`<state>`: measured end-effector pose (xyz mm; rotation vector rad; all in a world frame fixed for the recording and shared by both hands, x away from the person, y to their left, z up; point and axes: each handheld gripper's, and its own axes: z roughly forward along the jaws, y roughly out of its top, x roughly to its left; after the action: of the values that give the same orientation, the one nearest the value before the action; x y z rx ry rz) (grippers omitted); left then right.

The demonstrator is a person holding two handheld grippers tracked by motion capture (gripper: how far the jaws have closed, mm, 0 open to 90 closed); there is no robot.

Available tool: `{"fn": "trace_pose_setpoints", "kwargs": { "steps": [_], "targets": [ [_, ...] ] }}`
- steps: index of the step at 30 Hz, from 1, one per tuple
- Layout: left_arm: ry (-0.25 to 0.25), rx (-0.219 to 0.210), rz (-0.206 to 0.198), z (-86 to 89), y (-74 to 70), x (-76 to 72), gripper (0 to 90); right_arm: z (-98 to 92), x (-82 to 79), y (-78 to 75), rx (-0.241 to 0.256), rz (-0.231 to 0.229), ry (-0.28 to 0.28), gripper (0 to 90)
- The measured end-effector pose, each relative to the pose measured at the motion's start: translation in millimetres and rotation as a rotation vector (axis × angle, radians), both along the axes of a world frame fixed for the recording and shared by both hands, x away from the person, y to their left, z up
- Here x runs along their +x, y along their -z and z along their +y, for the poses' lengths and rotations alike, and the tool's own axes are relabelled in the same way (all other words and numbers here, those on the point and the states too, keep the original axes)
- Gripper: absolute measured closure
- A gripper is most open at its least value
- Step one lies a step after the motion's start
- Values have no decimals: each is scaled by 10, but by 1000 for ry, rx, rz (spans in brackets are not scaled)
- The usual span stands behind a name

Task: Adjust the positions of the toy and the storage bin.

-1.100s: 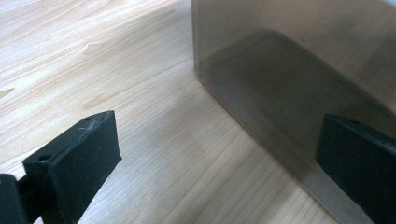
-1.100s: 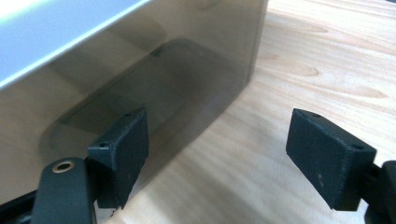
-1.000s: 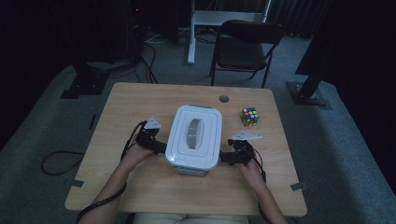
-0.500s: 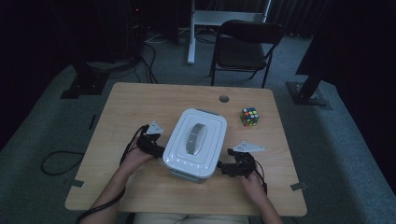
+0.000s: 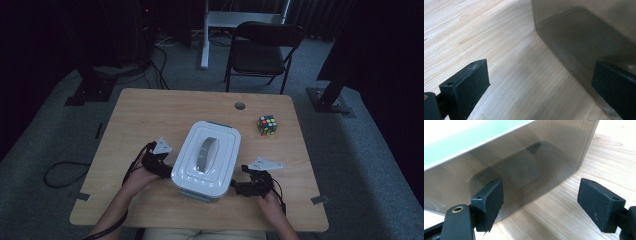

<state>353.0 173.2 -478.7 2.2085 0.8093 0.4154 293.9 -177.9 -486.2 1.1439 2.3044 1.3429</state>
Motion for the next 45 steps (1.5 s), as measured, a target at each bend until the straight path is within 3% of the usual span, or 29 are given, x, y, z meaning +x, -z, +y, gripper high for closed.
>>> {"fn": "trace_pose_setpoints", "kwargs": {
  "steps": [4,8,17,22,24,25,27,29,31,35,40,43,45],
  "targets": [
    [0,-15,-5,16,-4,-76,20,-19,-26,27,17,16,4,206],
    [-10,-58,14,57,29,-131,20,-4,-63,29,0,17,-6,206],
    [-18,-68,-3,130,-10,-243,20,50,-150,21,2,27,-50,205],
    [-16,-69,-4,140,-4,-254,19,52,-164,25,4,29,-48,202],
    [-10,-80,-8,162,14,-247,18,38,-170,35,4,17,-49,191],
    [-10,-113,6,187,49,-237,17,18,-152,61,7,17,-59,166],
    [-16,-114,11,201,80,-237,17,8,-140,69,11,13,-63,166],
    [-22,-115,36,249,149,-238,17,-46,-105,83,-2,-37,-34,160],
    [-28,-116,48,279,171,-239,17,-101,-59,97,-26,-51,-6,139],
    [-54,-112,51,409,205,-256,17,-261,30,108,-11,-58,49,131],
    [-84,-105,55,508,241,-265,17,-400,113,101,-11,-59,67,135],
    [-109,-100,67,607,271,-290,17,-504,188,71,17,-62,110,128],
    [-124,-98,70,649,287,-302,17,-540,229,57,3,-67,124,120]
  ]
}}
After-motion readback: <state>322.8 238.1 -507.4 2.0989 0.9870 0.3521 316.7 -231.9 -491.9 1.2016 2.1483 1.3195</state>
